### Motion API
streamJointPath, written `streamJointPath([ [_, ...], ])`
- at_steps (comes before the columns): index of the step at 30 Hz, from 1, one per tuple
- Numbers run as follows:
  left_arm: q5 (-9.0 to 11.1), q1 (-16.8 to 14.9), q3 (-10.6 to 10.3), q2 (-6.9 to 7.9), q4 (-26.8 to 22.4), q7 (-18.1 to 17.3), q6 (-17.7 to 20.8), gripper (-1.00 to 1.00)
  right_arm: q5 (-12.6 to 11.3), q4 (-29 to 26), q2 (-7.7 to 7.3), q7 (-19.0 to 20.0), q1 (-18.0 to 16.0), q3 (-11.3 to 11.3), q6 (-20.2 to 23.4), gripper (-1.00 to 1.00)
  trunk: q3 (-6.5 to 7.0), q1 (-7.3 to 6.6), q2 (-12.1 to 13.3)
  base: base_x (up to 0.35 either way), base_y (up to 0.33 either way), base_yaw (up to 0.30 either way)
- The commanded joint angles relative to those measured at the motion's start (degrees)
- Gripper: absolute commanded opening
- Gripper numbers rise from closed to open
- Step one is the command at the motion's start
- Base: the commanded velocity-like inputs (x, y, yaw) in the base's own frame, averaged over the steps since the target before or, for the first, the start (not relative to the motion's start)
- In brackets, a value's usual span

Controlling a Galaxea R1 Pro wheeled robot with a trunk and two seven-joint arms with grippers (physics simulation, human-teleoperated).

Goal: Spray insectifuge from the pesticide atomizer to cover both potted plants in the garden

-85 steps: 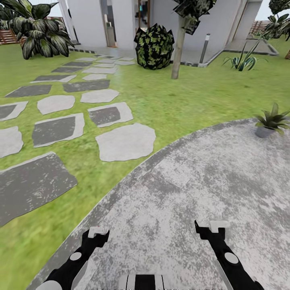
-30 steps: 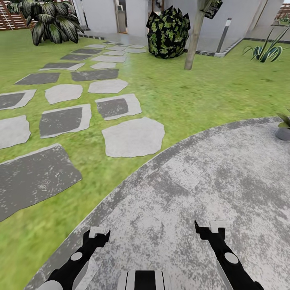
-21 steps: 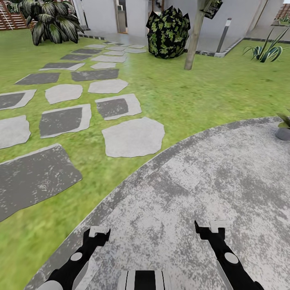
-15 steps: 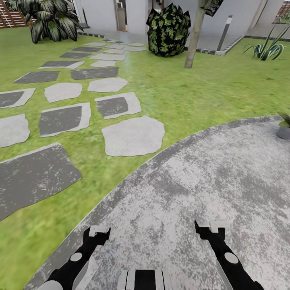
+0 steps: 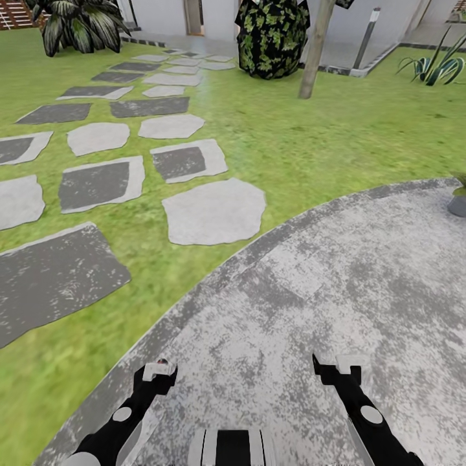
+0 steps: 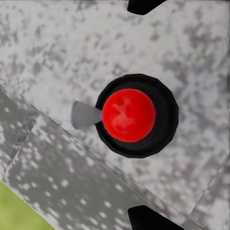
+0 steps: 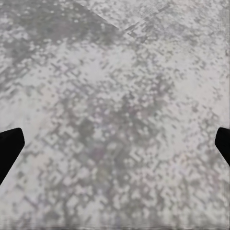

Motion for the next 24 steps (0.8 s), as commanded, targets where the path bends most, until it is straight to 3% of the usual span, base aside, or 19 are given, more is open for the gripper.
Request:
streamJointPath([
  [1, -0.3, 0.0, 0.0, 0.02, 0.0, 0.0, -0.2, 1.0, 0.0, 0.0, 0.0, -0.1, 0.0, 0.0, -0.2, 1.0, -0.33, 0.01, 0.0, 0.0, 0.0, 0.051],
  [8, -0.3, 0.0, 0.0, 0.02, 0.0, 0.0, -0.2, 1.0, 0.0, 0.0, 0.01, -0.1, 0.0, 0.0, -0.2, 1.0, -1.02, 0.04, 0.0, 0.0, 0.0, 0.061],
  [24, -0.2, 0.0, 0.0, -0.05, 0.0, 0.0, -0.2, 1.0, 0.0, 0.1, -0.01, -0.1, 0.0, 0.0, -0.2, 1.0, -1.09, 0.04, 0.0, 0.0, 0.0, 0.004],
])
